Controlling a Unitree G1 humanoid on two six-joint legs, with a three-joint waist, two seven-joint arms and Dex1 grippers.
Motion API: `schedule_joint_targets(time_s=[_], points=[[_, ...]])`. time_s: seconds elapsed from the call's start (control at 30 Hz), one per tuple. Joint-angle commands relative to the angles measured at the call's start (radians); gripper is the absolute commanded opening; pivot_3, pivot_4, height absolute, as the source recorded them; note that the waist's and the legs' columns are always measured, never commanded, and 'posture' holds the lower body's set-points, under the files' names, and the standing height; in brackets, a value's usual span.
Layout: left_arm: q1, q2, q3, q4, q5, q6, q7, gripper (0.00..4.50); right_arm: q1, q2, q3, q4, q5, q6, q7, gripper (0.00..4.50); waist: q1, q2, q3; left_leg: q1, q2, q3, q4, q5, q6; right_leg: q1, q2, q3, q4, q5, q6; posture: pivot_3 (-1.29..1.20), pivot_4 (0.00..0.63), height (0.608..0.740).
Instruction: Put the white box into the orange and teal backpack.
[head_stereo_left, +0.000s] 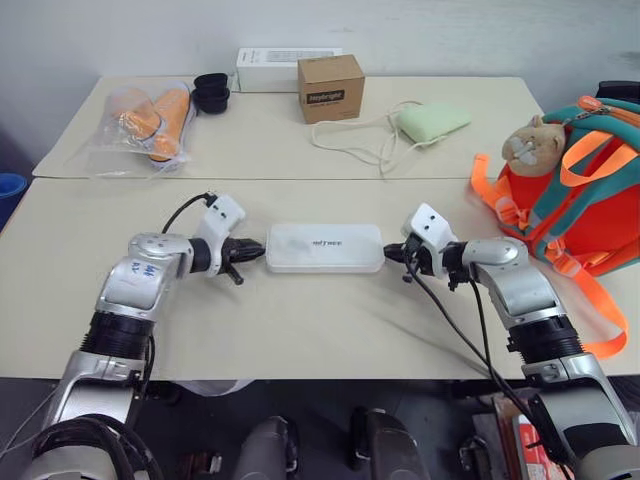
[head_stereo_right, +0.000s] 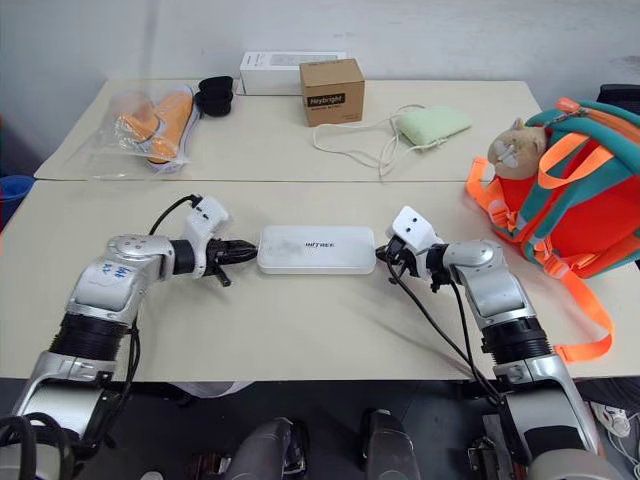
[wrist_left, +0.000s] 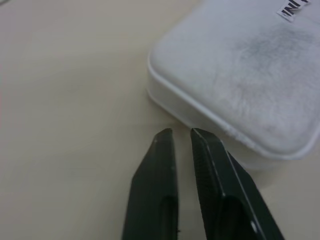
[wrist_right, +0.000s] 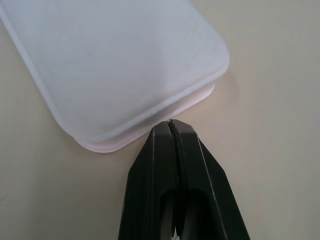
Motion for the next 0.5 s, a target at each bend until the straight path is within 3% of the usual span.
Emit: schedule_joint_targets(time_s=[0.03,0.2,0.33,0.5], points=[[-0.010,0.051,0.066,-0.012,-0.084,0.140,-0.069,1.83,-0.009,-0.016,-0.022,-0.017,-0.002,-0.024,-0.005,0.00,-0.002,0.000,0.000,0.000,0.000,0.000,0.000,0.000,0.000,0.000,0.000,0.000,0.000,0.000,0.000,0.00,0.150,0.740],[-0.088,0.050,0.119,0.100,-0.207,0.382,-0.137,3.31,0.002,-0.016,-0.023,-0.018,-0.007,-0.037,-0.007,0.00,0.001,0.000,0.000,0.000,-0.001,0.000,0.001,0.000,0.000,0.000,0.001,0.000,0.001,0.000,0.000,0.00,0.150,0.740],[-0.159,0.026,0.136,0.235,-0.247,0.462,-0.154,4.47,0.012,-0.013,-0.020,-0.029,-0.006,-0.037,-0.008,0.00,0.001,0.000,0.000,-0.001,-0.001,-0.001,0.002,0.000,0.000,0.000,0.001,0.000,0.001,0.000,0.000,0.00,0.150,0.740],[-0.254,-0.022,0.141,0.442,-0.250,0.504,-0.154,4.49,0.013,-0.007,-0.015,-0.037,-0.008,-0.037,-0.008,0.00,0.002,0.000,0.000,-0.001,-0.001,0.000,0.003,0.000,0.000,0.000,0.002,0.000,0.002,0.000,0.000,0.00,0.150,0.740]])
